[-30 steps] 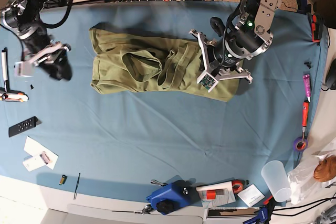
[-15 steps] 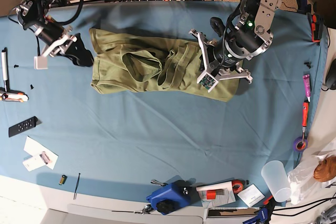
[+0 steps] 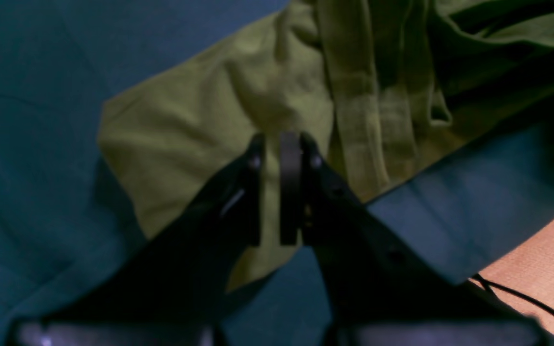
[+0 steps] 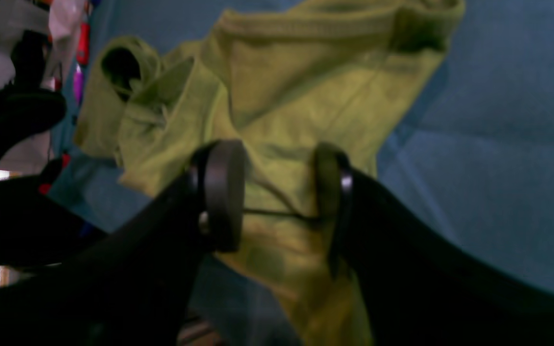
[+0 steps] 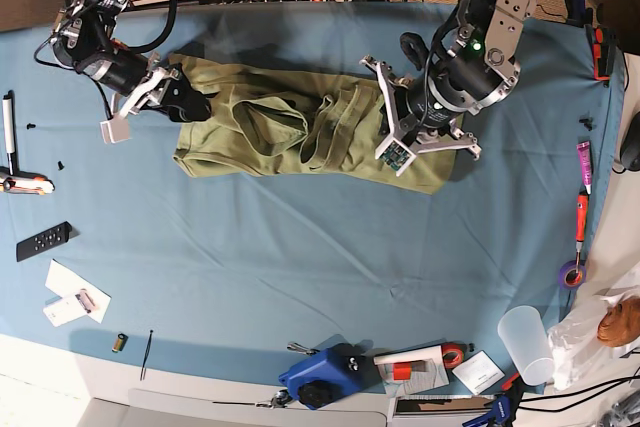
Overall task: Layout the t-shirt on the table in an organized manner, then fold the t-shirt properly
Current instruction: 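Release the left gripper and grasp the strip's other end with the right gripper, then fold the right gripper's end over onto the folded bundle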
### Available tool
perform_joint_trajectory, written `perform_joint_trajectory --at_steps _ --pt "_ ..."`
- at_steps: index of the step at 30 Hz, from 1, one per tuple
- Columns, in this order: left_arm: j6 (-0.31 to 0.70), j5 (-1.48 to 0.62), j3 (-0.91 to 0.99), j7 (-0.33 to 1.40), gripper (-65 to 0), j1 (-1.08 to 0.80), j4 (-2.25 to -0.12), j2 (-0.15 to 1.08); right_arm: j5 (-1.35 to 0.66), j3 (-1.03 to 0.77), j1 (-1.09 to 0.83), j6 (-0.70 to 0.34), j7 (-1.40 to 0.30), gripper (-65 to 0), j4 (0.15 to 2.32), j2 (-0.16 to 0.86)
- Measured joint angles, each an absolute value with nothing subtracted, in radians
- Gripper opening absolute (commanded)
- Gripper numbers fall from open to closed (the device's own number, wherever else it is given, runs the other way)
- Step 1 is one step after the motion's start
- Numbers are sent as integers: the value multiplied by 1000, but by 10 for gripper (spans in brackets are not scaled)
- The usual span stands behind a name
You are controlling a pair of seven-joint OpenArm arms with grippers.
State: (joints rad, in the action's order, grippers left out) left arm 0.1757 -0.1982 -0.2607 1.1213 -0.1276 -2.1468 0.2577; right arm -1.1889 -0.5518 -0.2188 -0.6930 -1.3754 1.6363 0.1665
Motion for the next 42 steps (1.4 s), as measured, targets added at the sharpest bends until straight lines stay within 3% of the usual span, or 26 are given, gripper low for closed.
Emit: perform_joint_trajectory --at_steps 5,13,17,21,28,42 --pt "175 -198 -261 1105 -607 -128 -2147 258 -1258 -570 -228 -693 -1414 -313 1646 204" --pt "176 -197 -261 1101 -607 -140 -2147 256 -1298 -571 -241 -694 -1413 -309 1651 300" --pt "176 -198 -261 1099 -607 -155 -2147 256 -1121 -572 -218 -693 -1415 -309 1651 260" --pt "176 -198 -260 1099 -607 -163 -2147 252 -1046 -572 -187 -696 -1326 -309 1651 192" --pt "176 -198 -260 1098 -607 -163 -2147 250 -923 -572 -159 -696 -1327 -309 1651 131" --pt "176 -199 -261 1092 -607 -163 -2147 250 -887 -484 -202 -659 -1289 -310 1657 82"
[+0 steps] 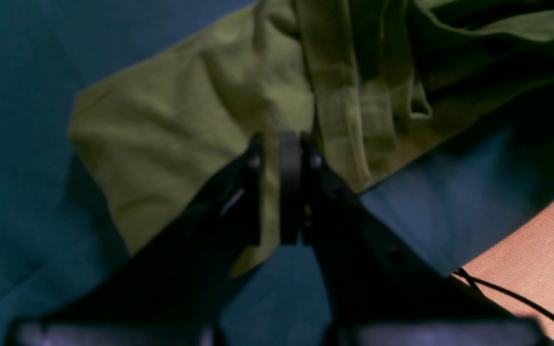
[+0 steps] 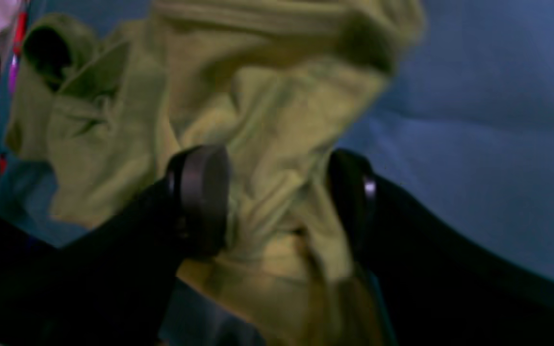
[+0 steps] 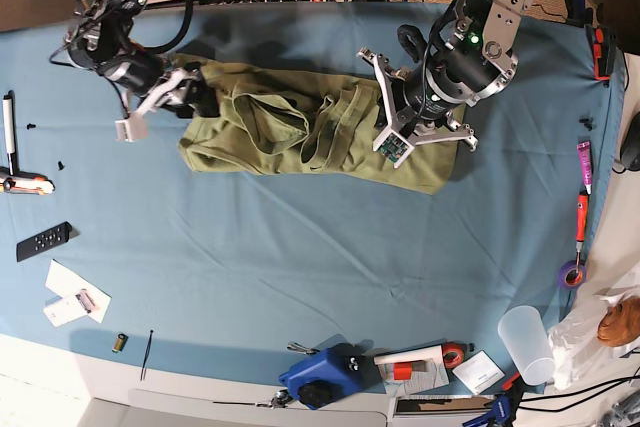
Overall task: Layout the t-shirt on the table in an organized manner, then fold the t-shirt properly
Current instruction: 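Fold the right gripper's end over onto the folded bundle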
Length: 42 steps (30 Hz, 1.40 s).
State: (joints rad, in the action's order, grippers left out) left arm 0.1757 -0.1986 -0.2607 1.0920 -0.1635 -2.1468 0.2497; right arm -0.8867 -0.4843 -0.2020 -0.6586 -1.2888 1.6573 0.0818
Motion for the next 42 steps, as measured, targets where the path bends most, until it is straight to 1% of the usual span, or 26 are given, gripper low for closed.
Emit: perform_joint_trajectory --at_steps 3,4,6,9,10,15,22,25,28,30,32,34,35,38,42 --pt "176 -199 -261 1092 -607 -163 -2147 250 -860 -464 -202 -649 -1255 -321 1658 80" --pt "176 -199 -261 1092 -607 -163 -2147 250 -853 -464 -202 -647 -1248 -352 1658 80" --pt "176 -199 -261 1092 -607 -163 -2147 250 -829 -464 -199 -644 -1245 -458 1658 80" --pt "176 -199 -261 1092 -607 -163 -2147 250 -814 -464 -200 -635 -1252 -640 1657 80" --pt "176 -199 -261 1092 -607 -163 -2147 250 -812 -464 -200 -636 -1250 -650 1657 80" --pt "176 -199 -261 1092 -607 -163 -2147 250 -700 -468 -162 -659 -1218 -650 1656 105" --pt "176 -252 -261 1092 -607 -163 -2147 250 -522 -509 -67 -648 -1182 -650 1653 220" --pt "176 -251 -260 1092 -607 -163 -2147 250 -467 -508 -36 -605 -1147 -650 1651 267" --pt "175 -251 -261 1099 -607 -163 -2147 250 -414 -509 -16 -573 -1151 -650 1651 315" --pt "176 -250 -261 1111 -607 -163 -2147 250 -408 -511 -14 -572 -1153 -650 1651 327" --pt "167 -216 -261 1133 -607 -163 -2147 250 -408 -509 -14 -572 -1184 -650 1652 324" --pt "104 -155 -260 1148 -607 -163 -2147 250 -421 -509 -22 -569 -1197 -650 1674 312" --pt "91 -127 -260 1149 -607 -163 -2147 250 -432 -508 -31 -568 -1199 -650 1697 308" --pt "45 -51 -261 1153 -607 -164 -2147 250 -459 -508 -65 -571 -1201 -650 1805 281" --pt "14 26 -260 1178 -607 -165 -2147 250 -468 -507 -125 -572 -1199 -650 1967 226"
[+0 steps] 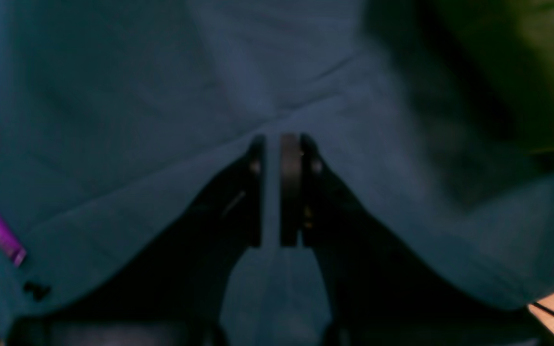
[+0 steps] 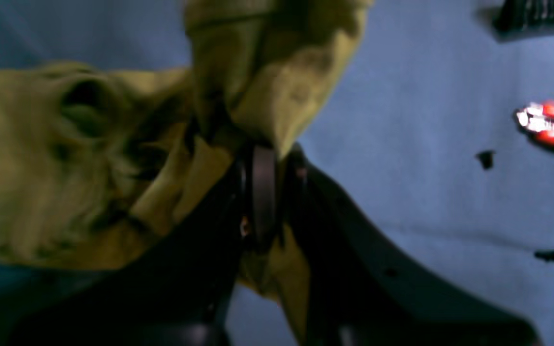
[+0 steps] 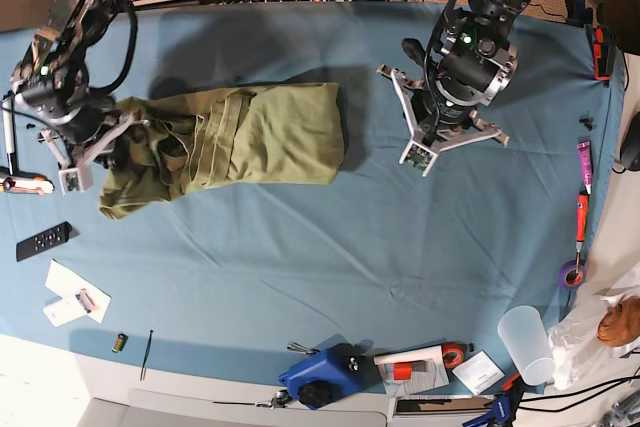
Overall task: Layout the t-shirt on the table in an organized manner, then fold the t-shirt properly
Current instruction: 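Fold the right gripper's end over onto the folded bundle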
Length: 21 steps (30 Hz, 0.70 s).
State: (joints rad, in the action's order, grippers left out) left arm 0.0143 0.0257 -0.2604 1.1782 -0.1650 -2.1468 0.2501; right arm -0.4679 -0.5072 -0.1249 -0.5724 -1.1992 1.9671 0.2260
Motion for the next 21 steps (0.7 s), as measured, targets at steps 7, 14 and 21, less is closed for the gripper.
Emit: perform_joint_trajectory --at_steps 7,14,21 --pt "-31 109 -131 1190 -607 -179 -2147 250 -579 -508 -230 -636 -1205 -650 2145 146" --pt "-26 -81 127 1162 -607 -194 -2147 307 -730 -496 -258 -696 -1214 -650 2267 136" --pt "31 -210 231 1151 -607 -196 -2147 313 -656 -249 -258 -697 -1198 -650 2269 136"
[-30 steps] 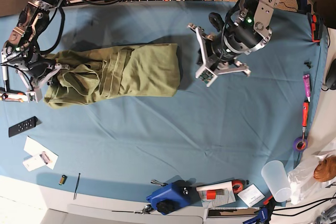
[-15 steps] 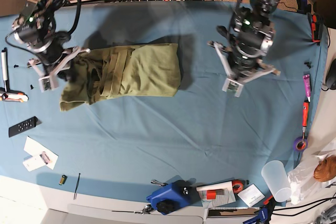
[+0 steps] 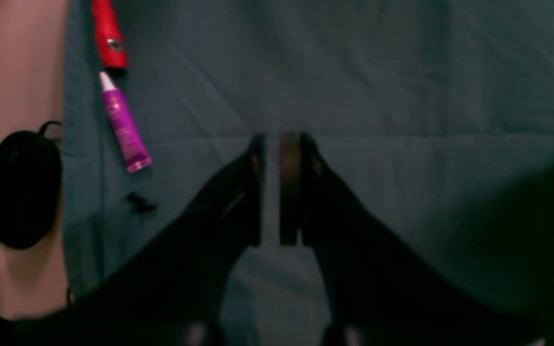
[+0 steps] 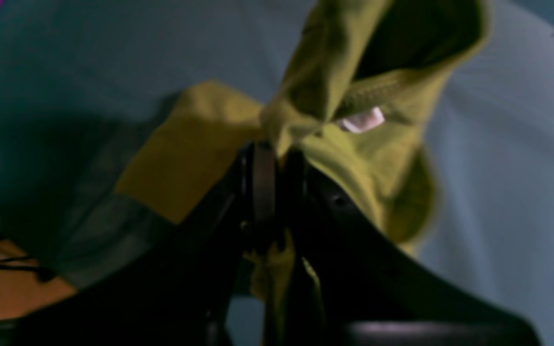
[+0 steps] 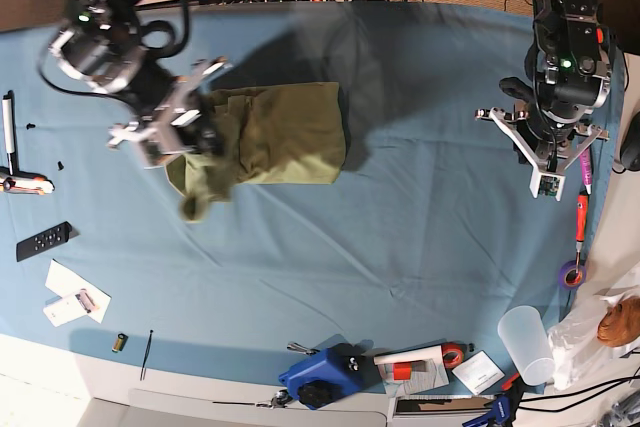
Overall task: Layout the t-shirt on the table in an organized manner, then fold the t-shirt properly
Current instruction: 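Fold the right gripper's end over onto the folded bundle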
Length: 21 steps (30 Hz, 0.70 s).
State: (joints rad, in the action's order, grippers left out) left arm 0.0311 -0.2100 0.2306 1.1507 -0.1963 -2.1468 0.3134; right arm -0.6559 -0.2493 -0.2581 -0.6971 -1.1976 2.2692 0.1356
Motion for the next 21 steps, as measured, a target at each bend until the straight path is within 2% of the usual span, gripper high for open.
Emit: perform_joint_trajectory --at_steps 6,12,16,21 --pt "31 -210 231 1151 -607 -197 -2147 313 -432 -17 -258 -697 -1128 -650 2269 138" --pt "31 -210 231 1151 -607 -197 -2147 313 -234 113 -258 -598 -1079 -650 2268 139" --pt "31 -210 231 1151 -607 -197 -2147 313 -181 173 -258 -580 -1045 -650 2240 141" --pt "31 -210 231 1151 -607 -197 -2147 313 -169 232 -243 -576 -1028 -650 2091 141"
